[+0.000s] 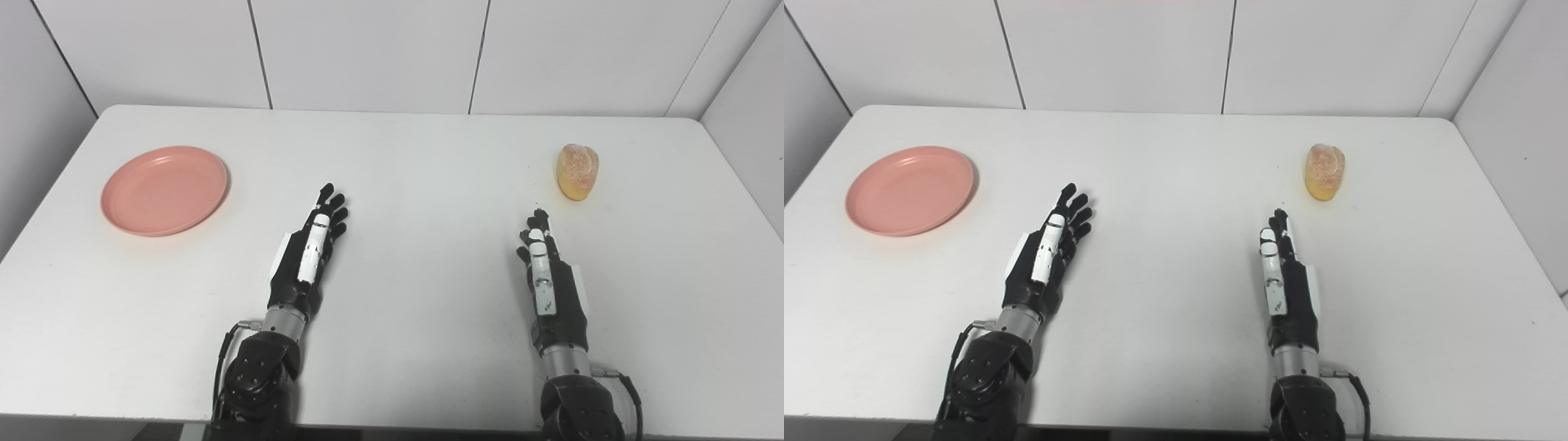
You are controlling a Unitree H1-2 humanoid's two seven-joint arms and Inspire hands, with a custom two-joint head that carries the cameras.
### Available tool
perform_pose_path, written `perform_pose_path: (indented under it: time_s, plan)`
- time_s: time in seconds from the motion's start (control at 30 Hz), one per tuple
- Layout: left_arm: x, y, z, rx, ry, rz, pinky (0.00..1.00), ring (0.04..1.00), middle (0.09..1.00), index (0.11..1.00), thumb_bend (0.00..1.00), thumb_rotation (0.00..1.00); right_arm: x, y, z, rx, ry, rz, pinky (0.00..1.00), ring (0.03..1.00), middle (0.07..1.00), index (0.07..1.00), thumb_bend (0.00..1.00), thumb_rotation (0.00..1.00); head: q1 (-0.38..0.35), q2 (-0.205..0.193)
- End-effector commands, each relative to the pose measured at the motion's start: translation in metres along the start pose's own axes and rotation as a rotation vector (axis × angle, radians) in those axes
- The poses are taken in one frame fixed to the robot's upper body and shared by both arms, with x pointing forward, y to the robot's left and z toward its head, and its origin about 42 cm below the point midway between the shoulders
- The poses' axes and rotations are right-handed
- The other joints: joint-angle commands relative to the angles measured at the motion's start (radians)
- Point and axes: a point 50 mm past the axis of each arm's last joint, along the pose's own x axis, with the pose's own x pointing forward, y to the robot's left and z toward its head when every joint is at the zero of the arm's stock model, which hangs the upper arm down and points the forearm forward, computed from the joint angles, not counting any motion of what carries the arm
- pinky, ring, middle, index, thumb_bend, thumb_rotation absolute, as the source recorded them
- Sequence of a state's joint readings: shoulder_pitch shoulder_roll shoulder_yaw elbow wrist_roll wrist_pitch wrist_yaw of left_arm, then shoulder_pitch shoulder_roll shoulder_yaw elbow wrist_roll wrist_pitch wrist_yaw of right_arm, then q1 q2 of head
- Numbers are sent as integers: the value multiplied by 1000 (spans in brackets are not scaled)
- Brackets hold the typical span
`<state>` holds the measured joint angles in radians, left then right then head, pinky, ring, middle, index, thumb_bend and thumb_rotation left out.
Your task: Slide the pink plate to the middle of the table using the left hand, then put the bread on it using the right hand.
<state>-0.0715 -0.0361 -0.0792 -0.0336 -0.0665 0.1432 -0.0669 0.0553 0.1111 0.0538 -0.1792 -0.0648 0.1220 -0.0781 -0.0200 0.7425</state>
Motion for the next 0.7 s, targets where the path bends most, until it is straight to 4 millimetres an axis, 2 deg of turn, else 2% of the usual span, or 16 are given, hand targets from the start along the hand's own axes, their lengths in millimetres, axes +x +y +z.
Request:
perform_pose_path:
  time_s: [0.0, 0.07, 0.17, 0.2, 0.23, 0.3, 0.43, 0.67]
  plan:
    - [5, -5, -1, -3, 11, -19, 964, 959, 968, 970, 360, 1000, 5, 2, 7, 9, -44, 2, 960, 959, 974, 976, 261, 1000, 26, -12]
    - [6, -7, -3, 2, 10, -24, 966, 961, 971, 974, 364, 1000, 5, -1, 5, 5, -49, 5, 952, 959, 973, 974, 261, 1000, 76, -35]
    - [8, -11, -8, 12, 10, -26, 960, 958, 968, 970, 363, 1000, 6, -4, 3, 4, -52, 9, 956, 959, 972, 973, 255, 1000, 107, -53]
    - [8, -13, -10, 14, 12, -26, 960, 958, 968, 970, 363, 1000, 6, -6, 2, 6, -53, 16, 957, 959, 972, 973, 254, 1000, 139, -75]
    - [9, -14, -12, 16, 13, -26, 959, 959, 970, 969, 358, 1000, 5, -7, 1, 7, -53, 22, 971, 965, 976, 978, 250, 1000, 139, -75]
    - [10, -17, -18, 23, 19, -29, 959, 961, 973, 972, 351, 1000, 6, -12, -3, 10, -55, 30, 982, 967, 978, 979, 254, 1000, 194, -112]
    - [14, -25, -26, 29, 21, -31, 958, 960, 973, 972, 338, 1000, 7, -20, -9, 30, -65, 42, 994, 976, 987, 985, 252, 1000, 265, -158]
    - [20, -33, -34, 35, 30, -27, 957, 957, 969, 975, 340, 1000, 8, -31, -15, 43, -78, 68, 1000, 999, 1000, 1000, 225, 1000, 299, -181]
